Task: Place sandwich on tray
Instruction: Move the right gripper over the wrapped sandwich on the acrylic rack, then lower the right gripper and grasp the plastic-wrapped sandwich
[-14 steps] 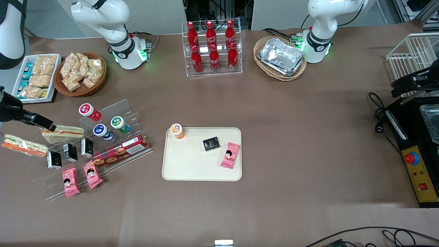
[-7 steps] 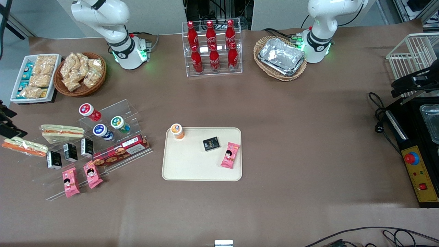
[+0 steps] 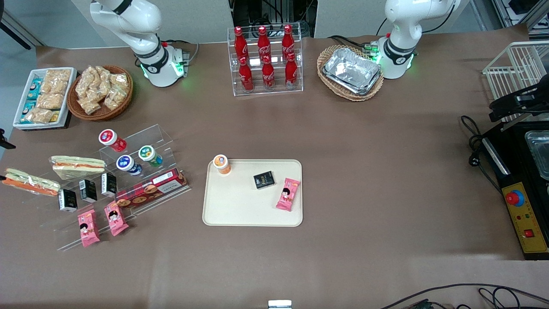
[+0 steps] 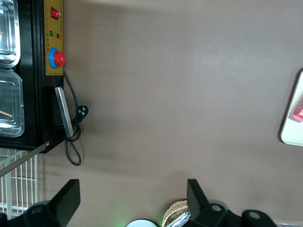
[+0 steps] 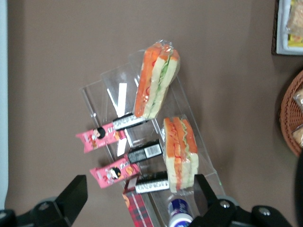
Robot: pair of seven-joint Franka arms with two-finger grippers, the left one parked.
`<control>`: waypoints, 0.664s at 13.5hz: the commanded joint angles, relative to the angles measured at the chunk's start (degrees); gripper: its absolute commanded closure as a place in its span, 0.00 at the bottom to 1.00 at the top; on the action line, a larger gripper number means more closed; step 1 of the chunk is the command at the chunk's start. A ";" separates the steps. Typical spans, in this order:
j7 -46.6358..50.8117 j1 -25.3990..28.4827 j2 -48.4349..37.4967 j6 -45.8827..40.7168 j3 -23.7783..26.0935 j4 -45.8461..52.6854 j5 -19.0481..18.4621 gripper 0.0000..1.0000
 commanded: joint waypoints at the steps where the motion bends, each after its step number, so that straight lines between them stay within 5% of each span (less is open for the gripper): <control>1: 4.92 -2.24 3.63 2.17 0.10 0.97 -0.51 0.00; 9: 5.36 -7.69 11.71 4.27 -0.78 1.23 -0.07 0.00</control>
